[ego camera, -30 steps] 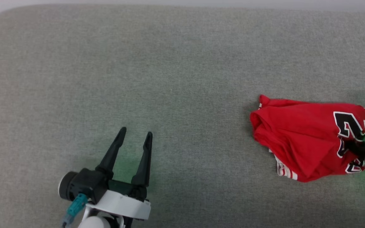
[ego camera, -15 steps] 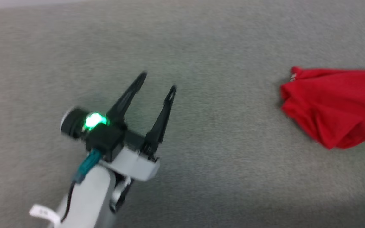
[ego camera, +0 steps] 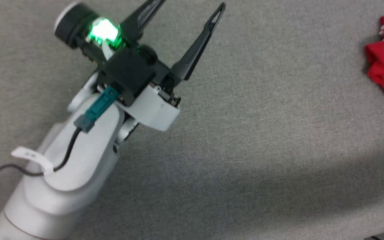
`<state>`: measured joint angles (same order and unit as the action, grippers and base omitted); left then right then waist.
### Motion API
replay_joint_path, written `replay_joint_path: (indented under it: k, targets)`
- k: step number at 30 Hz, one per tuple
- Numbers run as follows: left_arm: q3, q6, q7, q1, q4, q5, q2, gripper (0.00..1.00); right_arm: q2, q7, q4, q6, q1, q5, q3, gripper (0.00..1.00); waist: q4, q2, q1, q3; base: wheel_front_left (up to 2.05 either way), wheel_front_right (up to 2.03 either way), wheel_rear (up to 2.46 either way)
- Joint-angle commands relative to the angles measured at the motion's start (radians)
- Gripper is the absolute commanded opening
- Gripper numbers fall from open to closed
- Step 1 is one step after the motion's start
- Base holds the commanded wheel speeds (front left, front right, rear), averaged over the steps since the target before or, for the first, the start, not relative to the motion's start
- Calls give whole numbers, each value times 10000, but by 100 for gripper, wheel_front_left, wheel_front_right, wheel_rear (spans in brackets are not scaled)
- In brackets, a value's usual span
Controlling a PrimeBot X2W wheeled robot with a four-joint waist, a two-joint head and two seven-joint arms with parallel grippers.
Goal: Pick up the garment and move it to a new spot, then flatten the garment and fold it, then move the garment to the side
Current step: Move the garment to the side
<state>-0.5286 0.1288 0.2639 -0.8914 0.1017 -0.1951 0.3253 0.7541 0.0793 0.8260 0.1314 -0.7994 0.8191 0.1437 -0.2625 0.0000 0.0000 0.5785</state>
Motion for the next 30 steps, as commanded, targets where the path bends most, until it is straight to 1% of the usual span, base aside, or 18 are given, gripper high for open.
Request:
replay_joint_path:
  k: [1, 7, 10, 13, 14, 15, 16, 22, 30]
  targets:
    - [-104, 22, -2, -310, 50, -94, 97, 100, -26, -349, 462, -17, -435, -275, 53, 0, -385, 0, 0, 686, 0, 0, 0]
    - [-384, 22, -2, -716, 159, -227, 182, 100, -491, -1478, 2076, -17, -1566, -1007, 270, 0, -350, 0, 0, 857, 0, 0, 0]
    - [-412, 22, -2, -727, 181, -301, 219, 100, -757, -1826, 2588, -17, -1892, -1243, 507, 0, -320, 0, 0, 833, 0, 0, 0]
    - [-384, 22, -2, -679, 196, -277, 252, 100, -855, -2268, 2984, -17, -2167, -1329, 621, 0, -296, 0, 0, 791, 0, 0, 0]
    - [-369, 22, -2, -666, 199, -276, 263, 100, -868, -2392, 3103, -17, -2227, -1356, 656, 6, -284, 0, 0, 770, 0, 0, 0]
    - [-342, 22, -2, -643, 206, -268, 262, 100, -865, -2508, 3218, -17, -2291, -1412, 709, 47, -270, 0, 0, 736, 0, 0, 0]
    - [-302, 22, -2, -600, 216, -260, 247, 100, -849, -2585, 3317, -17, -2351, -1439, 759, 100, -254, 0, 0, 685, 0, 0, 0]
    - [-14, 22, -2, -103, 373, -337, 43, 100, -694, -2859, 3490, -17, -2338, -1565, 1134, 100, -105, 0, 0, 154, 0, 0, 0]
    - [877, 16, -2, 1536, 342, -337, -597, 100, -727, -2937, 3208, -17, -1482, -1549, 2034, 100, 507, 0, 0, -1036, 0, 0, 0]
